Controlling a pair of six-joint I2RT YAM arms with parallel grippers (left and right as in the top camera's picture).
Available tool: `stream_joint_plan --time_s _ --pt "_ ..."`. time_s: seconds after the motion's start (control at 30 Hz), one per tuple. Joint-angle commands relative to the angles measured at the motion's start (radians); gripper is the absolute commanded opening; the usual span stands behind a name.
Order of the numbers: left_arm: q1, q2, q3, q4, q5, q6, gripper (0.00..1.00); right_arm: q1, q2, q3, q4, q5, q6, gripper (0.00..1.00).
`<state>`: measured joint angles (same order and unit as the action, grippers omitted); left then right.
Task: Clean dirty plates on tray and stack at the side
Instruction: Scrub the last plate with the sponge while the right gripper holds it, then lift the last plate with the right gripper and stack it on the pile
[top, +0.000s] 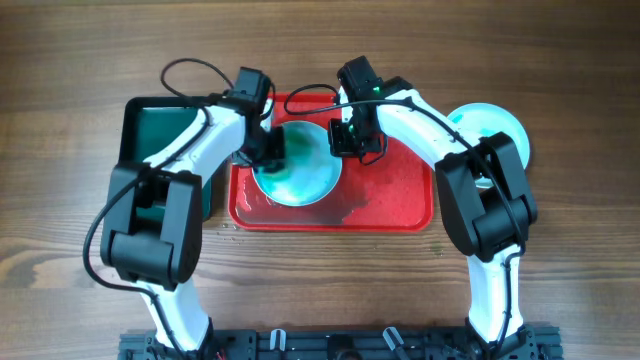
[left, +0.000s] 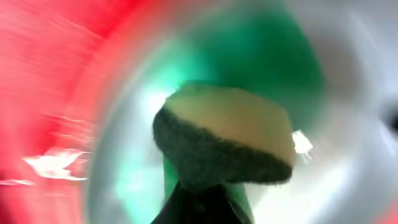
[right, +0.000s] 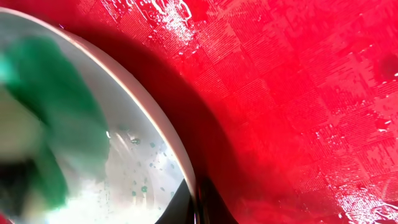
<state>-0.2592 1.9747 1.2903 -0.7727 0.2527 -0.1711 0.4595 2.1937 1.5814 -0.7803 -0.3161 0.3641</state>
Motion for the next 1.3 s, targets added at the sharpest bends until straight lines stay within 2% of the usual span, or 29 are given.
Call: stream_joint_plan --time_s 0.0,0.1,0.17,0.2,0.3,0.37,0.43,0.5,0.73,0.83,0.93,1.0,1.13,1.27 --pt "-0.020 0.049 -0.048 -0.038 0.439 0.250 0.04 0.000 0.028 -0.020 0.000 0.026 0.003 0.04" --pt "-0.019 0.049 -0.048 0.064 0.406 0.225 0.04 0.000 0.028 -0.020 0.001 0.022 0.003 0.04" --pt "-0.019 0.049 -0.048 0.166 0.298 0.136 0.04 0.000 0.028 -0.020 0.001 0.023 0.003 0.04" --pt "-0.019 0.049 -0.048 0.202 0.229 0.090 0.04 0.000 0.028 -0.020 0.001 0.023 0.002 0.04" --pt "-0.019 0.049 -0.048 0.315 -0.159 -0.090 0.04 0.000 0.028 -0.020 0.000 0.023 0.002 0.04" --pt "-0.019 0.049 -0.048 0.325 -0.359 -0.150 0.04 0.000 0.028 -0.020 0.001 0.023 0.002 0.04" --pt "-0.019 0.047 -0.026 0.270 -0.534 -0.193 0.04 0.000 0.028 -0.020 0.001 0.023 0.002 0.04" --pt "-0.019 0.037 0.024 0.156 -0.613 -0.208 0.04 0.000 0.028 -0.020 0.001 0.023 0.002 0.04" --pt "-0.019 -0.012 0.288 -0.325 -0.492 -0.207 0.04 0.000 0.028 -0.020 0.000 0.021 0.002 0.04" --pt "-0.012 -0.025 0.407 -0.446 -0.488 -0.203 0.04 -0.001 0.028 -0.020 -0.014 -0.015 0.001 0.04" --pt "0.011 -0.040 0.459 -0.472 -0.488 -0.203 0.04 -0.001 -0.006 -0.014 -0.077 -0.035 -0.051 0.04" --pt "0.024 -0.041 0.459 -0.473 -0.476 -0.203 0.04 -0.001 -0.044 -0.014 -0.116 0.021 -0.050 0.04" --pt "0.033 -0.039 0.457 -0.446 -0.449 -0.204 0.04 0.002 -0.165 -0.014 -0.185 0.268 -0.022 0.04" --pt "0.033 -0.038 0.456 -0.402 -0.320 -0.204 0.04 0.002 -0.309 -0.015 -0.272 0.647 0.066 0.05"
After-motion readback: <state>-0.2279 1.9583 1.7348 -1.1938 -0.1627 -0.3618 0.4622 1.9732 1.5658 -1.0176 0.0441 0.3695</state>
